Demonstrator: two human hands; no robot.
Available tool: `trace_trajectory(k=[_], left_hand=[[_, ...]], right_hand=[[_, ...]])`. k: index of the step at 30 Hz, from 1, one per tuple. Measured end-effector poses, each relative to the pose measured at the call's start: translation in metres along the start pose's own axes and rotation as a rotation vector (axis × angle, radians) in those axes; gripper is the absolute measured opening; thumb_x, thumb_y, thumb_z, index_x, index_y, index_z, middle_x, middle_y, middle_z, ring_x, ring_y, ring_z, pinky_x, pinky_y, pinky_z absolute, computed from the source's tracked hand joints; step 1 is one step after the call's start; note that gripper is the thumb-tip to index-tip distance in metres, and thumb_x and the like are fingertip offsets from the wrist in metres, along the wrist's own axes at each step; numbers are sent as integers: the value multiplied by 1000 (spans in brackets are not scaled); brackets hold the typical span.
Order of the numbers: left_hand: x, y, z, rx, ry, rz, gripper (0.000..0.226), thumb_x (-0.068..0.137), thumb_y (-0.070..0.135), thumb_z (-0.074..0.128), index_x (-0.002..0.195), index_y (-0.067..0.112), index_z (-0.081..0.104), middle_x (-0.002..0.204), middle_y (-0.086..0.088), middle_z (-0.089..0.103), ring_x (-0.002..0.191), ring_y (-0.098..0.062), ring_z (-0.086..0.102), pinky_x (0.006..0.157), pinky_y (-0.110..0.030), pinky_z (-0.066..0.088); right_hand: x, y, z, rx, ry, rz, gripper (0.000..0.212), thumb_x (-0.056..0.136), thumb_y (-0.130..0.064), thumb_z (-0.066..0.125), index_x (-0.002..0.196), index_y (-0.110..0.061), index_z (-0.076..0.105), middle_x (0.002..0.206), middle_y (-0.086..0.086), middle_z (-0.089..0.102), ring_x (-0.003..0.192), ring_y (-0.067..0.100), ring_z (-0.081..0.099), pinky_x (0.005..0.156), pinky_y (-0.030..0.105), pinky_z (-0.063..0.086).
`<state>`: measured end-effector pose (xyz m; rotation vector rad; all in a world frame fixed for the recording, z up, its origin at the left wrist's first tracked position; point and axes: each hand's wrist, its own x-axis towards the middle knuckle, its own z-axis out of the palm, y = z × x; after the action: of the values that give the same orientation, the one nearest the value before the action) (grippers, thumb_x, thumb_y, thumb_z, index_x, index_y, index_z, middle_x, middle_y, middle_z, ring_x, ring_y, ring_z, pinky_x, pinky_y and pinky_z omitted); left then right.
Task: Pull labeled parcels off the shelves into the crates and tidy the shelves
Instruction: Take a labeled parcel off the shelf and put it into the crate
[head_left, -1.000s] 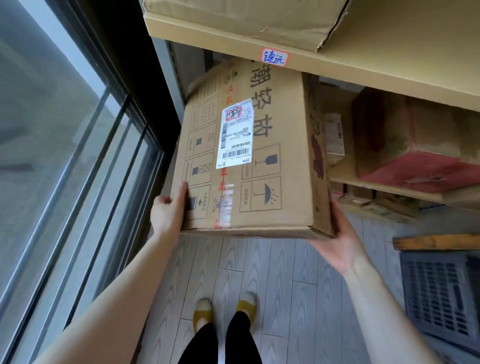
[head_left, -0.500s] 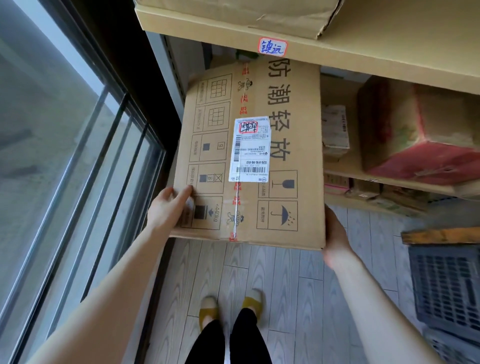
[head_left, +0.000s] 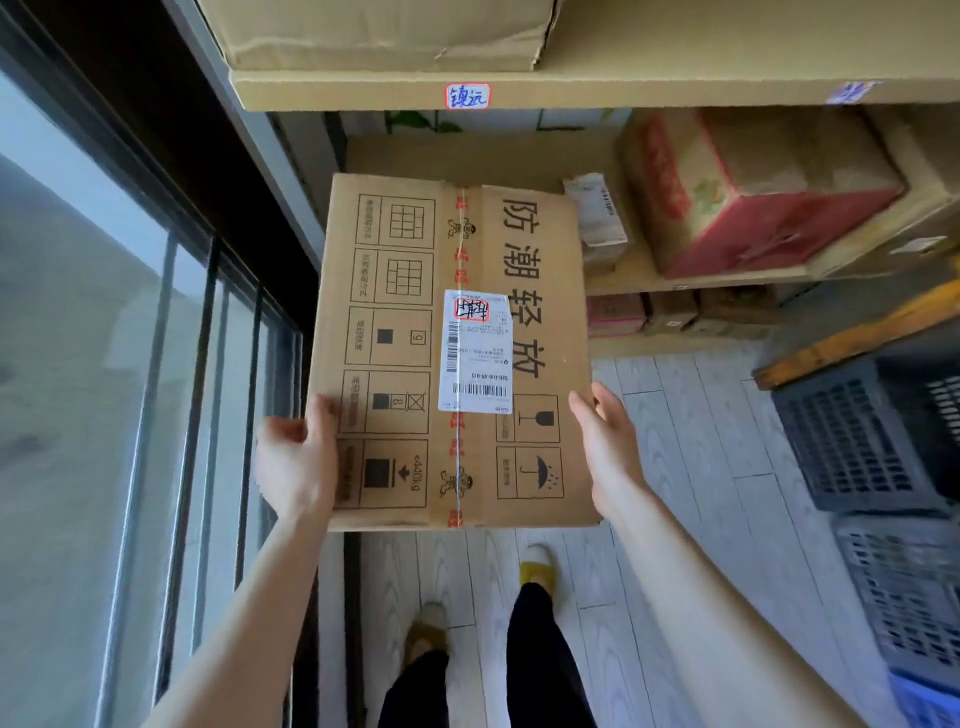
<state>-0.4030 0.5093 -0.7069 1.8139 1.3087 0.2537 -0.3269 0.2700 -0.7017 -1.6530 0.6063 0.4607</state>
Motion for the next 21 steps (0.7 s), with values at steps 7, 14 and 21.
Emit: trace_trajectory(k=[7, 14, 21], left_hand=[[-61, 2, -38, 81, -103, 71, 44, 88, 46, 51, 96, 3, 52, 88, -14, 59, 78, -29, 55, 77, -41, 49], [-149, 47, 34, 172, -263, 218, 38, 89, 41, 53, 97, 4, 52, 84, -8, 52, 77, -25, 48, 73, -34, 40], [-286, 121, 210, 345, -543, 422, 39, 89, 40, 52, 95, 1, 53, 80, -13, 60, 74, -32, 59, 73, -40, 50]], right_hand=[[-70, 18, -47, 117, 244, 70, 14, 87, -28, 60, 99, -20, 59, 90, -10, 57, 90, 12, 50, 84, 28, 33], [-73, 19, -168, 226, 487, 95, 13, 86, -16, 58, 75, -11, 62, 81, 4, 66, 80, 12, 59, 72, 27, 45], [-30, 46, -370, 460, 696, 202, 8, 87, -17, 54, 81, -18, 60, 79, 1, 63, 71, 13, 57, 57, 24, 38]])
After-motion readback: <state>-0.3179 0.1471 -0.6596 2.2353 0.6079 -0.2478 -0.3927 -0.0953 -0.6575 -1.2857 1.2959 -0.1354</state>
